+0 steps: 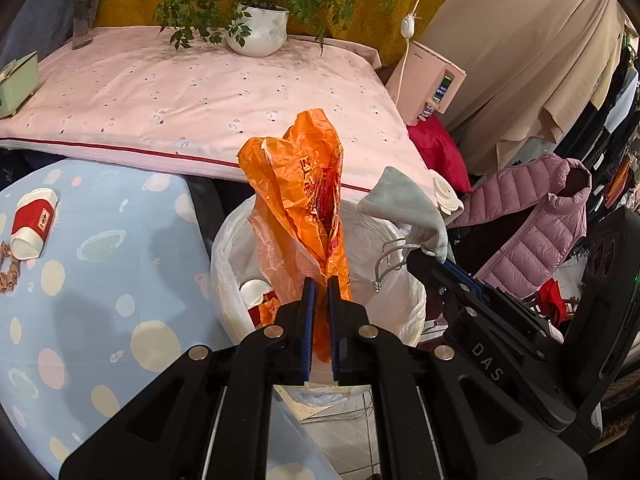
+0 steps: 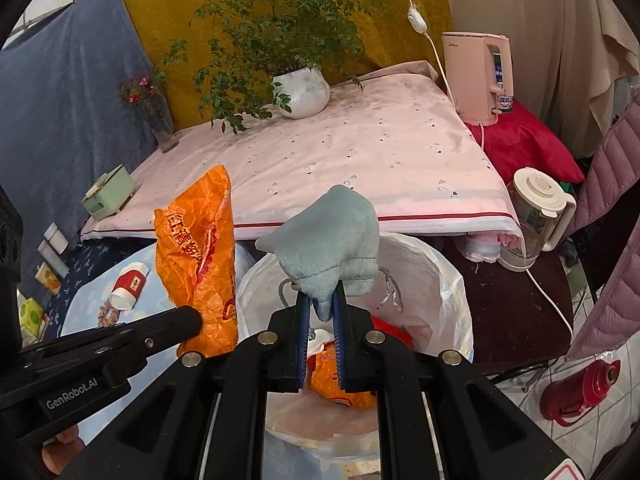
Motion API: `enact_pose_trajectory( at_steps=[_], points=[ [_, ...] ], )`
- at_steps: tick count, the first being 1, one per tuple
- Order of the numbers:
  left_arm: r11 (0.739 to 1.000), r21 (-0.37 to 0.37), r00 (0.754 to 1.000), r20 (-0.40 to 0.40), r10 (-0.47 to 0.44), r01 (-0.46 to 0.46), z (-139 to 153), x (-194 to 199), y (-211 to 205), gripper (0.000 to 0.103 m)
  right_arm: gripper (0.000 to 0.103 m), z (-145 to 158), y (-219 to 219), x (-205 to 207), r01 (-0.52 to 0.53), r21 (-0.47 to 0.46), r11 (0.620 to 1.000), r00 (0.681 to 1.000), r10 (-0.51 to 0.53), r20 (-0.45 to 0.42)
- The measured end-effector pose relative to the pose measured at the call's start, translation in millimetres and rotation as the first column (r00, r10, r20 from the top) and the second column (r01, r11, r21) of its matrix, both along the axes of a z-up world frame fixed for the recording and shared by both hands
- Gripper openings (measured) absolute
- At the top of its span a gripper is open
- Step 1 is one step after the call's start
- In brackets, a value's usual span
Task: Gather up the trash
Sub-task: 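Carry the bag and pouch over the bin and open both tools, then move both open tools back toward the paper cup and scrunchie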
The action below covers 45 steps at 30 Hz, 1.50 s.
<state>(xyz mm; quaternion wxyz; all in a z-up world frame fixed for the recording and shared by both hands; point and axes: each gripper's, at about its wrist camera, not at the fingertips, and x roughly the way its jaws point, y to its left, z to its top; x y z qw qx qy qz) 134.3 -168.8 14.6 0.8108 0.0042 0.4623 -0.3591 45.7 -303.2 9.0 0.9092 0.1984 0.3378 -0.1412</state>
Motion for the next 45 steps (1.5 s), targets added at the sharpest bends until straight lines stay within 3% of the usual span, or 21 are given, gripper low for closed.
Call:
enact_pose_trajectory(
  at_steps=[11,13,14,15,25,38,45],
  points=[
    [1.0,-0.004,1.0,-0.005,-0.016,0.016,-4,-2,-9,0.01,0.01,-4,-7,-3,0.012,0.008,1.0,1.0,-0.012,-0.007],
    [1.0,-0.006,1.0,-0.001,-0.001,0.001,-4,-1,-8,0.024,0.01,-3,-7,-3,0.013,0.009,1.0,1.0,-0.013,-0.007],
    [1.0,-0.006,1.0,0.002,0.013,-0.013,-3,-1,-7,0.041,0.011,-4,-7,-3,0.014,0.009,1.0,1.0,-0.014,-0.009],
    [1.0,-0.011,1.0,0.007,0.028,-0.027,-3,-1,-5,0.045,0.011,-4,-7,-2,0.015,0.009,1.0,1.0,-0.015,-0.01],
    [0.998,-0.007,0.998,0.016,0.058,-0.058,-2,5,7,0.046,0.012,-7,-4,1,0.005,0.004,1.0,1.0,-0.005,-0.016],
    [0.993,0.003,0.993,0.02,0.118,-0.118,-7,13,34,0.054,0.038,-7,10,8,0.008,-0.004,1.0,1.0,-0.008,-0.014],
    [0.989,0.001,0.989,0.021,0.146,-0.146,-8,15,49,0.054,0.041,-4,22,12,-0.013,-0.013,1.0,1.0,0.013,-0.016]
  ],
)
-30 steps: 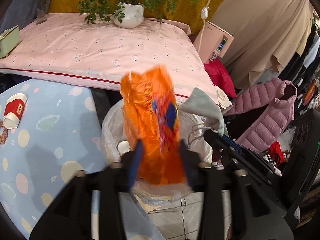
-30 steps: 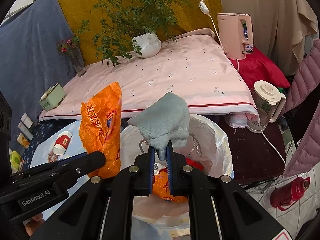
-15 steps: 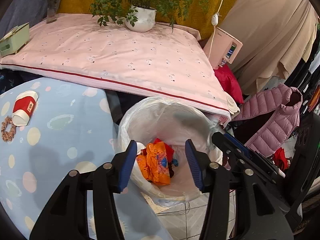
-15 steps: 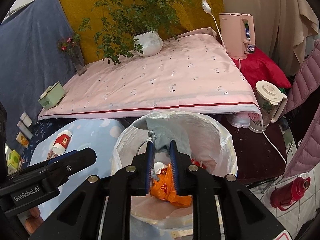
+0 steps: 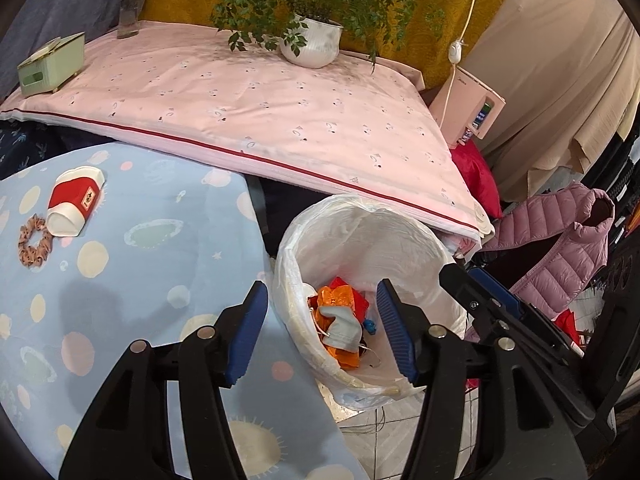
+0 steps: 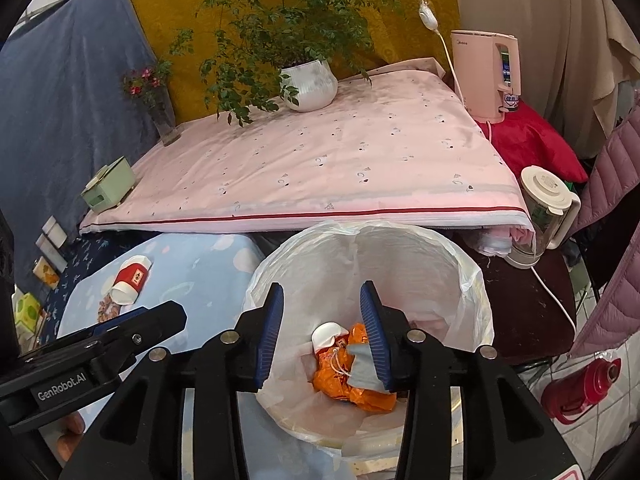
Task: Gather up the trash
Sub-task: 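Move both open tools back toward the paper cup and scrunchie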
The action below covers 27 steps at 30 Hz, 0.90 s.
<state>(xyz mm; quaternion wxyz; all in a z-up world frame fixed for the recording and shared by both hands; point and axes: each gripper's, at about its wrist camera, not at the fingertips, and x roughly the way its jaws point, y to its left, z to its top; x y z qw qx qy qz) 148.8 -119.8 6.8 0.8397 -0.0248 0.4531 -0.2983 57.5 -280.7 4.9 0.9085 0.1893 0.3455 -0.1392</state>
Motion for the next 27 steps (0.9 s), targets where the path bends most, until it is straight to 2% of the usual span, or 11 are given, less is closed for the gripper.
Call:
enact_pose_trajectory(
  at_steps=[11,14,17,22,27],
  points=[
    [0.998,-0.008,0.998,-0.01,0.067,-0.067,-4,7,38,0.054,0.052,5,32,12,-0.048,-0.019,0.999,0.999,0.048,-0.001],
    [0.995,-0.007,0.995,-0.015,0.102,-0.102,-7,11,56,0.059,0.053,5,44,17,-0.068,-0.022,0.997,0.998,0.068,-0.004],
    [0.991,-0.004,0.991,-0.024,0.134,-0.135,-12,16,74,0.06,0.054,5,57,23,-0.09,-0.026,0.996,0.996,0.089,-0.009],
    [0.98,0.009,0.979,-0.033,0.2,-0.2,-19,24,108,0.06,0.056,3,82,34,-0.129,-0.025,0.991,0.991,0.129,-0.019],
    [0.962,0.027,0.962,-0.038,0.271,-0.27,-26,32,142,0.06,0.062,0,110,45,-0.161,-0.015,0.987,0.987,0.161,-0.029]
  ],
)
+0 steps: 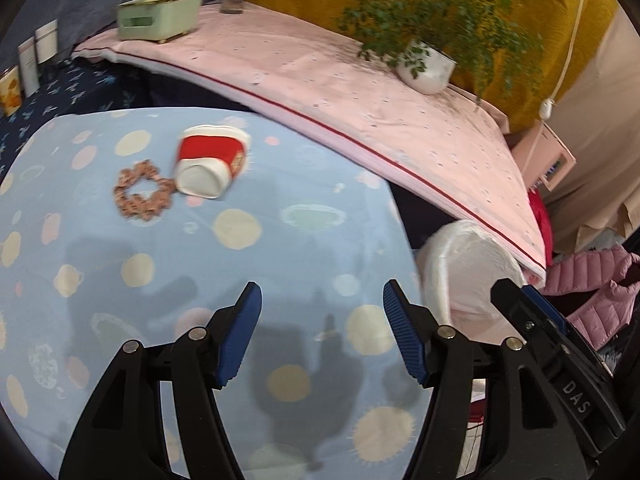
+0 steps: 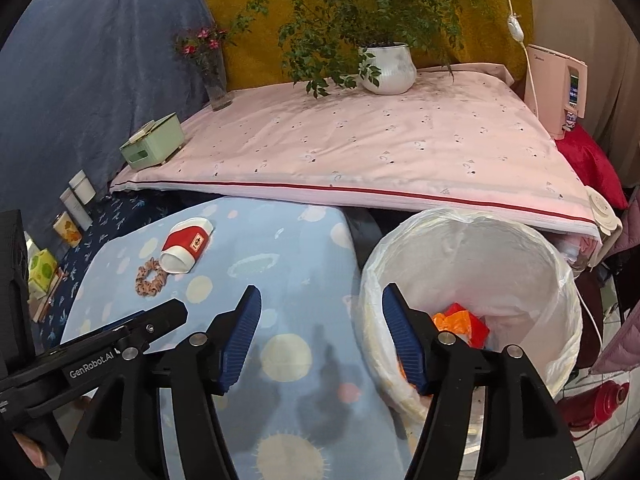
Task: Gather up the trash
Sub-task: 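Move both open tools back toward the paper cup and scrunchie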
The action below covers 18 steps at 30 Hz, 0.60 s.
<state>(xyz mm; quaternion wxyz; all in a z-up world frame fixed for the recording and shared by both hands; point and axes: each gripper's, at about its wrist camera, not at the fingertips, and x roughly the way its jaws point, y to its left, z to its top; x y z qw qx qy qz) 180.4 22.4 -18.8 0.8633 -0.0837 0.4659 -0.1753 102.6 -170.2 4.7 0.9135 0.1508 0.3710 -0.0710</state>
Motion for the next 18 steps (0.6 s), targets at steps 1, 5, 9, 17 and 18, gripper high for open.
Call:
enact_pose_trajectory(
  at_steps=[1,5,9,17,18],
  points=[
    [1.0,0.009,1.0,-0.001,0.016,-0.016,-2,1,8,0.06,0.062,-1,6,3,-0.006,0.003,1.0,1.0,0.006,-0.005],
    [0.995,0.042,0.996,-0.013,0.089,-0.088,-10,8,41,0.061,0.062,-5,25,13,-0.032,0.018,0.999,0.999,0.033,-0.023],
    [0.984,0.063,0.986,-0.016,0.165,-0.164,-18,16,74,0.061,0.062,-9,47,26,-0.065,0.029,0.997,0.997,0.067,-0.041],
    [0.962,0.111,0.968,-0.01,0.251,-0.249,-34,39,129,0.061,0.071,-19,94,56,-0.137,0.025,0.99,0.989,0.138,-0.059],
    [0.961,0.107,0.966,-0.013,0.257,-0.254,-35,43,134,0.061,0.071,-21,100,61,-0.146,0.028,0.989,0.987,0.147,-0.061]
  ],
)
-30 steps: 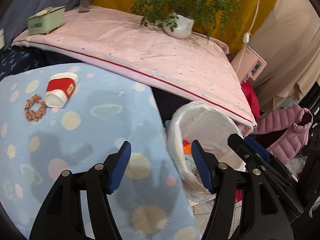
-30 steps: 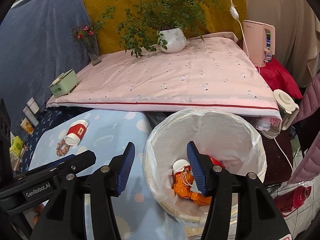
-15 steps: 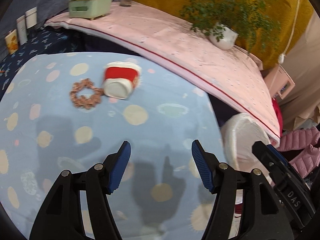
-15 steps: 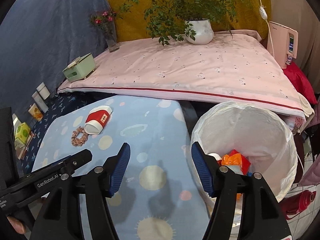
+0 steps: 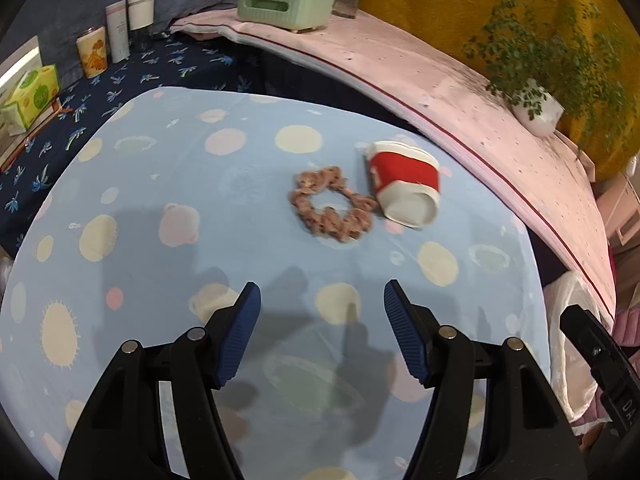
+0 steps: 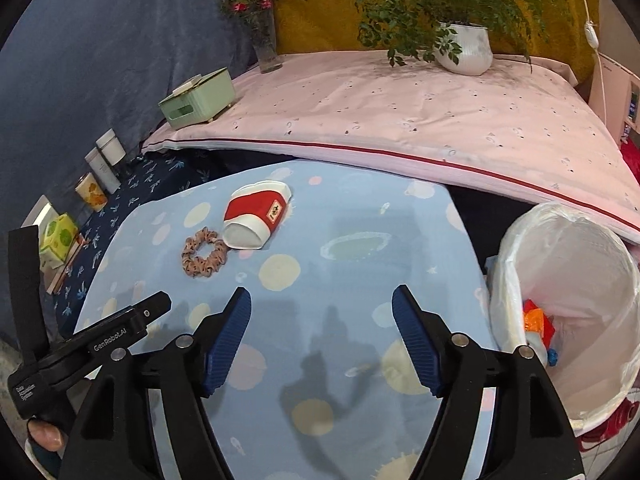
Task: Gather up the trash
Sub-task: 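Move both open tools back toward the paper cup and scrunchie, then grasp the brown scrunchie with the left tool while the right tool grasps the red-and-white paper cup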
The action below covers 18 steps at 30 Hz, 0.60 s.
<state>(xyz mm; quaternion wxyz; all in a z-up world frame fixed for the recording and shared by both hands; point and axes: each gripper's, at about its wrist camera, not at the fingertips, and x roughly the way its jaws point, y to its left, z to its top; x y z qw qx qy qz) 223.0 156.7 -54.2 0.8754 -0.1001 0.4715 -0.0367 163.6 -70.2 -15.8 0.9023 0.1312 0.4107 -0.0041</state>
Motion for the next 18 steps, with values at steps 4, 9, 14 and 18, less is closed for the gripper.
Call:
enact_pose_trajectory(
  at_steps=[4,9,14,18],
  points=[
    [0.999,-0.013,1.0,-0.008,0.029,-0.029,-6,17,18,0.07,0.072,-6,22,23,-0.038,-0.009,0.999,0.999,0.038,-0.011],
    [0.999,-0.009,0.999,-0.018,0.034,-0.034,-13,44,26,0.073,0.073,-13,41,53,-0.069,0.003,0.998,0.997,0.069,-0.016],
    [1.0,-0.004,0.999,-0.027,0.026,-0.026,-22,71,26,0.076,0.073,-19,58,87,-0.091,0.003,0.996,0.996,0.091,-0.017],
    [1.0,0.012,0.999,-0.034,0.017,-0.017,-31,88,23,0.076,0.073,-27,66,109,-0.096,0.001,0.995,0.995,0.096,-0.024]
  ],
)
